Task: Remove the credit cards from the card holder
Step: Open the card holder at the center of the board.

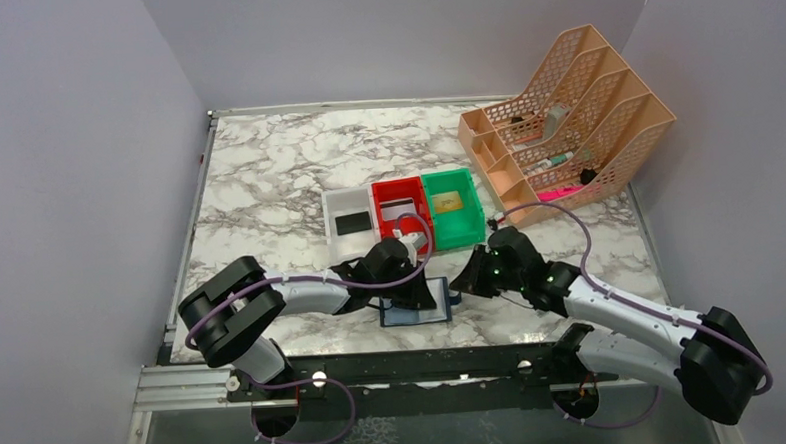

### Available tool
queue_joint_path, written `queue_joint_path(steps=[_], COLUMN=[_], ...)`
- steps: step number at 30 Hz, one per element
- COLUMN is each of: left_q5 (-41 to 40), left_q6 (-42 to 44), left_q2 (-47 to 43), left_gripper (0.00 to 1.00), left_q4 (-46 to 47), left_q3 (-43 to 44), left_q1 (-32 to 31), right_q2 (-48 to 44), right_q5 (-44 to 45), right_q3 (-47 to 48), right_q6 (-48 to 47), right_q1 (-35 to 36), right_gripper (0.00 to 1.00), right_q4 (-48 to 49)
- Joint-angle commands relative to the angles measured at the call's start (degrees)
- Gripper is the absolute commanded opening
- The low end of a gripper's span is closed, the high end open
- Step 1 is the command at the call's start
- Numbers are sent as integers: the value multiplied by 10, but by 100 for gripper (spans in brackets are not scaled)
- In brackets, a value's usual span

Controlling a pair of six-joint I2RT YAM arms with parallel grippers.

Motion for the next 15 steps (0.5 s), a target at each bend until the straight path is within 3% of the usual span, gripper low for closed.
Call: queue_joint_path(steps=[1, 8, 15], left_q5=[-18, -29, -81], left_q6=[7, 17, 51], left_q2=[-14, -19, -63], left_gripper=[16, 16, 19], left_q4=[-5, -29, -116], left_q3=[-11, -2, 27], left_q1=[-4, -4, -3], right_q2=[34, 143, 230], right_q5=[-63, -148, -108], right_q3=[27, 39, 32], right_q6=[-26, -45, -52], right_q1=[-1, -1, -1], right_gripper=[13, 12, 9], right_q4=[65, 135, 95])
